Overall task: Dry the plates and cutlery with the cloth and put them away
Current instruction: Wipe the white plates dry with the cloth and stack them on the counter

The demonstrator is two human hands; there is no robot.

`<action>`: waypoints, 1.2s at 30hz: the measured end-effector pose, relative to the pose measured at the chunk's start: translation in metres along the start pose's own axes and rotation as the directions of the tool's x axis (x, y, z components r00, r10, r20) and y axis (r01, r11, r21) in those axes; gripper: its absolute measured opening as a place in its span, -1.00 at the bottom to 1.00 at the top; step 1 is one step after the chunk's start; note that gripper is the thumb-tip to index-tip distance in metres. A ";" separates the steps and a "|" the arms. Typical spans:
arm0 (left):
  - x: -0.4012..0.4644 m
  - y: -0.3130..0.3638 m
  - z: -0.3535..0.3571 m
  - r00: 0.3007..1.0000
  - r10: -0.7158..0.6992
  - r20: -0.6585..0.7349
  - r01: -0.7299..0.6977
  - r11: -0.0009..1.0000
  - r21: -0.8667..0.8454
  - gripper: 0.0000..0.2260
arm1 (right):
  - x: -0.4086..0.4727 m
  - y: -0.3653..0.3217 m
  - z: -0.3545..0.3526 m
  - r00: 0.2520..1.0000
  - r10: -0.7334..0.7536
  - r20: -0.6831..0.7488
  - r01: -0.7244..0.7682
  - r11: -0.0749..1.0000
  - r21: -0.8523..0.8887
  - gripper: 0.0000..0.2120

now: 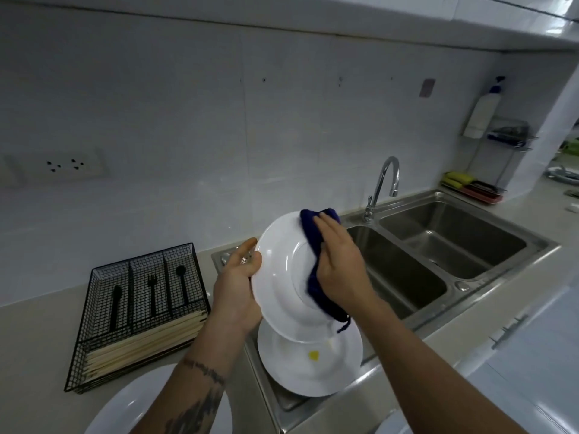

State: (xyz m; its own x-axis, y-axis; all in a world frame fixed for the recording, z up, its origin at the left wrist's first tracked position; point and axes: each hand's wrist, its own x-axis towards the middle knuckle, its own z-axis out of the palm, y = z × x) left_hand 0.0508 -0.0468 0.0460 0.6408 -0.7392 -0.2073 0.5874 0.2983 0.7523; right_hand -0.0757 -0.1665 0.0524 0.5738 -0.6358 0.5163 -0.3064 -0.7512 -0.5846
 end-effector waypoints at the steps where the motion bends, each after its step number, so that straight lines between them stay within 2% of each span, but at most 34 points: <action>1: -0.001 0.002 -0.002 1.000 0.013 -0.004 -0.013 1.000 0.004 -0.72 | 0.002 0.008 -0.004 0.998 0.055 -0.012 -0.055 0.998 0.026 -0.51; 4: 0.000 0.009 -0.006 0.997 0.077 -0.024 -0.074 0.992 0.099 -0.72 | 0.001 0.010 -0.005 0.994 0.104 0.028 -0.105 0.993 0.047 -0.52; 8: -0.001 0.015 -0.001 0.997 0.076 0.000 -0.075 0.980 0.184 -0.69 | 0.007 -0.020 0.002 0.985 -0.135 0.112 0.139 0.990 -0.029 -0.51; 10: 0.000 0.018 0.000 0.996 0.085 0.003 -0.084 0.978 0.191 -0.70 | 0.013 -0.022 0.000 0.975 -0.187 0.122 0.191 0.981 -0.018 -0.51; 12: 0.001 0.022 -0.005 0.994 0.108 -0.019 -0.101 0.971 0.215 -0.70 | 0.014 -0.009 -0.003 0.989 -0.131 0.075 0.128 0.991 0.038 -0.52; 14: -0.001 0.024 -0.011 0.991 0.122 -0.046 -0.108 0.967 0.230 -0.69 | 0.009 0.007 -0.007 0.999 -0.013 0.034 0.010 0.997 0.078 -0.55; 16: -0.005 0.024 -0.012 0.990 0.131 -0.050 -0.113 0.957 0.268 -0.68 | 0.003 0.016 -0.007 0.995 0.083 0.054 -0.087 0.993 0.078 -0.56; 19: -0.008 0.019 -0.001 0.991 0.137 -0.008 -0.125 0.924 0.361 -0.63 | 0.006 0.011 -0.007 0.994 0.044 0.100 -0.051 0.997 0.063 -0.54; 24: -0.011 0.008 0.021 0.963 0.257 0.080 -0.258 0.798 0.545 -0.57 | 0.027 0.004 -0.020 0.976 -0.141 0.164 0.129 0.988 0.083 -0.55; 28: -0.014 0.009 0.027 0.913 0.374 0.162 -0.391 0.690 0.609 -0.55 | 0.031 0.032 -0.038 0.967 -0.026 0.254 -0.035 0.972 0.233 -0.61; 31: -0.012 0.012 0.032 0.871 0.439 0.220 -0.455 0.552 0.699 -0.54 | 0.024 0.043 -0.040 0.968 -0.005 0.251 -0.084 0.936 0.342 -0.62; 33: -0.009 0.013 0.035 0.836 0.519 0.179 -0.459 0.482 0.746 -0.57 | 0.020 0.042 -0.041 0.978 -0.030 0.206 -0.053 0.920 0.387 -0.61; 36: -0.010 0.010 0.040 0.768 0.636 0.072 -0.460 0.471 0.752 -0.61 | 0.013 0.035 -0.037 0.980 -0.133 0.149 0.063 0.915 0.399 -0.55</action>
State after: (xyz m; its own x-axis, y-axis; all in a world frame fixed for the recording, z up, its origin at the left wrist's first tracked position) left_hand 0.0307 -0.0602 0.0809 0.8302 -0.4220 0.3641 -0.3902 0.0265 0.9203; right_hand -0.1073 -0.2075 0.0620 0.7160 -0.4968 0.4904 0.0594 -0.6566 -0.7519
